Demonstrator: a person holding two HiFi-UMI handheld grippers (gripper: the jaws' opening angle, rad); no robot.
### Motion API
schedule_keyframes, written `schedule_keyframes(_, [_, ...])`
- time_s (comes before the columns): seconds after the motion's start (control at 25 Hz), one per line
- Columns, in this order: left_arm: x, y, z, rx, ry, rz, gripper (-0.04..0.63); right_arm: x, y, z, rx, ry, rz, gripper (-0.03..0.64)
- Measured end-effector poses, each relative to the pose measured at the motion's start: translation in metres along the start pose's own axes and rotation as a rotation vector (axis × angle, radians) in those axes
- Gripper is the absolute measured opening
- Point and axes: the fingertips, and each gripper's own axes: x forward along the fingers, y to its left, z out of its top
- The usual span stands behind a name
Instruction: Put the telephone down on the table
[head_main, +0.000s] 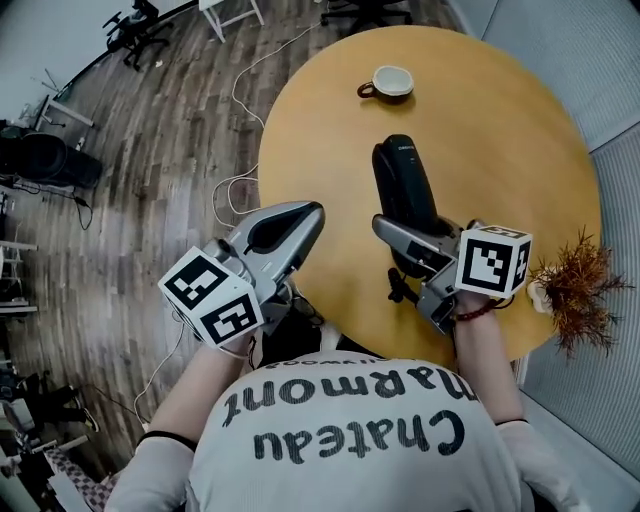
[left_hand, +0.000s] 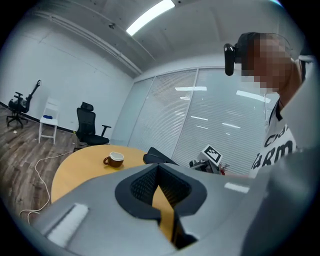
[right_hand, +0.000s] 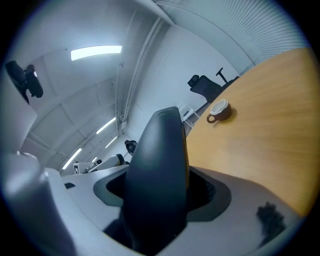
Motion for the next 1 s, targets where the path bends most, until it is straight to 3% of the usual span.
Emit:
schedule_keyframes(0.4, [0.008, 0.045, -0.01, 0.013, 0.047, -0.218, 0.008, 0.033, -0.007, -0.011, 0.041, -0.108, -0.152, 0.333])
schedule_keyframes(0.72, [0.014, 0.102, 0.016, 0.028, 0.113, -0.342, 0.008, 0.075, -0.018, 0.019, 0.123, -0.22, -0.252, 0.333])
schedule_keyframes(1.0, [-0.012, 0.158, 0.021, -0.021, 0.14, -0.448, 0.008, 0.138, 0.005, 0.044, 0.131, -0.286, -0.321, 0.333])
